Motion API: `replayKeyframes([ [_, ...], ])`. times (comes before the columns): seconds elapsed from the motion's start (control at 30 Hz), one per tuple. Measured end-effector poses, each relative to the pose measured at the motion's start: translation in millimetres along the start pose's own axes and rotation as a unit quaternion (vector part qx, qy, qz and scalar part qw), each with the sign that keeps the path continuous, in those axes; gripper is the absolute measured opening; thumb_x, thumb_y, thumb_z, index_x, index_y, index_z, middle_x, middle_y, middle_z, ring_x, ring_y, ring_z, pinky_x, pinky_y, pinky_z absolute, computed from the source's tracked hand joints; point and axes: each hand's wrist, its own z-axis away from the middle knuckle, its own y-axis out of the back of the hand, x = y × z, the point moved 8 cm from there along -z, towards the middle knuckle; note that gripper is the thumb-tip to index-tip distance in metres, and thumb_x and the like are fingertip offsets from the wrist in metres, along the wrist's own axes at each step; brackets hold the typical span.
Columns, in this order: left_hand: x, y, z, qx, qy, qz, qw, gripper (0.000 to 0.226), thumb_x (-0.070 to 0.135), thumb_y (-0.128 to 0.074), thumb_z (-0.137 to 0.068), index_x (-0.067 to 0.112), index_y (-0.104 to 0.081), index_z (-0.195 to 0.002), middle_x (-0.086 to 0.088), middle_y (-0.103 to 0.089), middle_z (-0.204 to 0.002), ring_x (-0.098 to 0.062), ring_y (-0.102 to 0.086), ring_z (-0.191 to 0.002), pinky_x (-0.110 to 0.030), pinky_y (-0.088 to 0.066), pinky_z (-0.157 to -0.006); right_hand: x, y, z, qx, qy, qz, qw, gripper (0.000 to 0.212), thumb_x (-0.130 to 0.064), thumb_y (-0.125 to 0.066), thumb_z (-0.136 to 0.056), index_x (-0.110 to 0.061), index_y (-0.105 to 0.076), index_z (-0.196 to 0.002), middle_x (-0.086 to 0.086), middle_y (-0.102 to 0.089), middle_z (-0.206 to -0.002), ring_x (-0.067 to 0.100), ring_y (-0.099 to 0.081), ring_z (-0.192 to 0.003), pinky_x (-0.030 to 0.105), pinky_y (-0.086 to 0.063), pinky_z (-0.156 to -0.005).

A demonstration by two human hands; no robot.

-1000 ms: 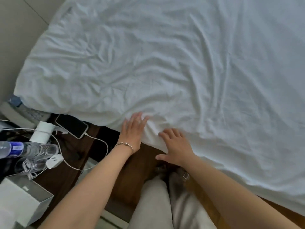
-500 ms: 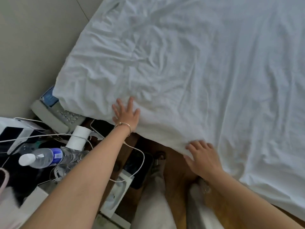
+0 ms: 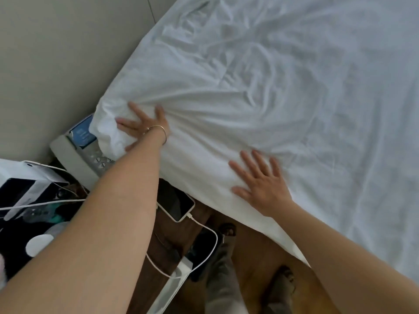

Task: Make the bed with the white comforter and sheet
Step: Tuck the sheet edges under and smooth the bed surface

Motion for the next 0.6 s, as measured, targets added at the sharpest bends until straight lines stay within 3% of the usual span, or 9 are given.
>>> replayKeyframes([
  [0.07, 14.4, 7.6, 13.3, 0.053, 0.005, -0.031, 0.998, 0.075, 0.053, -0.027, -0.098, 0.02, 0.009, -0.154, -0.016, 0.017, -0.159, -0.036, 0.014, -0.146, -0.067, -0.001, -0.111, 8.5, -8.6, 16.1, 0.005, -0.027, -0.038, 0.999, 0.061, -0.069, 0.003, -0.093, -0.047, 0.025, -0.146, -0.012, 0.03, -0.156, 0.017, 0.029, -0.144, 0.05, 0.013, -0.118],
  [0.13, 57.1, -14.7, 55.7, 0.079, -0.203, -0.096, 0.971, 0.064, 0.037, -0.031, -0.099, 0.017, -0.006, -0.155, -0.011, 0.008, -0.161, -0.036, 0.009, -0.147, -0.068, -0.006, -0.11, 13.8, -13.5, 27.4, 0.012, 0.001, -0.111, 0.994, 0.058, -0.063, 0.0, -0.097, -0.044, 0.014, -0.151, -0.016, 0.021, -0.159, 0.01, 0.024, -0.146, 0.043, 0.014, -0.119],
  [0.17, 76.4, -42.0, 95.8, 0.045, -0.344, -0.124, 0.93, 0.061, 0.038, -0.031, -0.099, 0.022, -0.012, -0.155, -0.007, 0.004, -0.162, -0.033, 0.006, -0.148, -0.069, -0.008, -0.108, 20.6, -13.0, 31.7, 0.018, 0.017, -0.162, 0.986, 0.058, -0.058, -0.004, -0.099, -0.041, 0.003, -0.154, -0.016, 0.011, -0.161, 0.007, 0.018, -0.147, 0.039, 0.01, -0.121],
  [0.23, 79.6, -114.2, 193.5, -0.051, -0.557, -0.224, 0.798, 0.06, 0.052, -0.021, -0.095, 0.037, -0.015, -0.152, -0.003, -0.001, -0.162, -0.028, 0.004, -0.148, -0.073, -0.008, -0.104, 48.5, -13.2, 46.6, 0.039, 0.011, -0.239, 0.97, 0.056, -0.05, -0.013, -0.101, -0.033, -0.019, -0.154, -0.013, -0.012, -0.161, 0.005, 0.0, -0.149, 0.035, -0.005, -0.122],
  [0.27, 67.0, -143.8, 229.5, -0.082, -0.598, -0.286, 0.744, 0.061, 0.058, -0.015, -0.093, 0.043, -0.008, -0.151, -0.001, 0.003, -0.162, -0.028, 0.008, -0.148, -0.075, -0.007, -0.103, 67.6, -19.1, 59.3, 0.046, -0.006, -0.228, 0.972, 0.055, -0.047, -0.014, -0.102, -0.031, -0.022, -0.154, -0.012, -0.017, -0.16, 0.005, -0.005, -0.148, 0.035, -0.01, -0.122],
  [0.3, 53.8, -161.4, 247.6, -0.09, -0.602, -0.337, 0.718, 0.061, 0.063, -0.01, -0.092, 0.047, 0.002, -0.149, 0.0, 0.012, -0.162, -0.027, 0.014, -0.147, -0.077, -0.004, -0.102, 87.4, -28.1, 76.6, 0.043, -0.032, -0.193, 0.98, 0.054, -0.045, -0.012, -0.102, -0.033, -0.018, -0.154, -0.013, -0.014, -0.161, 0.006, -0.004, -0.148, 0.036, -0.011, -0.122],
  [0.43, 33.6, -164.1, 232.7, -0.038, -0.5, -0.354, 0.79, 0.062, 0.07, -0.01, -0.09, 0.055, 0.023, -0.141, 0.006, 0.031, -0.155, -0.023, 0.025, -0.145, -0.075, 0.002, -0.101, 171.2, -84.7, 184.0, -0.023, -0.185, -0.097, 0.978, 0.057, -0.055, 0.01, -0.091, -0.048, 0.024, -0.146, -0.017, 0.025, -0.155, 0.011, 0.019, -0.145, 0.043, 0.006, -0.12],
  [0.5, 34.2, -164.3, 243.2, -0.036, -0.41, -0.343, 0.844, 0.058, 0.059, -0.016, -0.096, 0.054, 0.018, -0.144, 0.002, 0.028, -0.157, -0.03, 0.021, -0.145, -0.077, -0.003, -0.102, 210.4, -117.6, 256.4, -0.068, -0.26, -0.103, 0.958, 0.062, -0.064, 0.018, -0.08, -0.048, 0.038, -0.137, -0.016, 0.037, -0.15, 0.013, 0.027, -0.143, 0.047, 0.007, -0.119],
  [0.6, 44.1, -189.9, 317.5, -0.041, -0.28, -0.279, 0.918, 0.063, 0.039, -0.029, -0.1, 0.032, 0.005, -0.153, -0.015, 0.015, -0.159, -0.044, 0.012, -0.144, -0.071, -0.006, -0.108, 259.5, -161.2, 353.8, -0.092, -0.316, -0.143, 0.933, 0.07, -0.07, 0.019, -0.074, -0.046, 0.041, -0.135, -0.014, 0.04, -0.149, 0.015, 0.031, -0.142, 0.046, 0.008, -0.12],
])
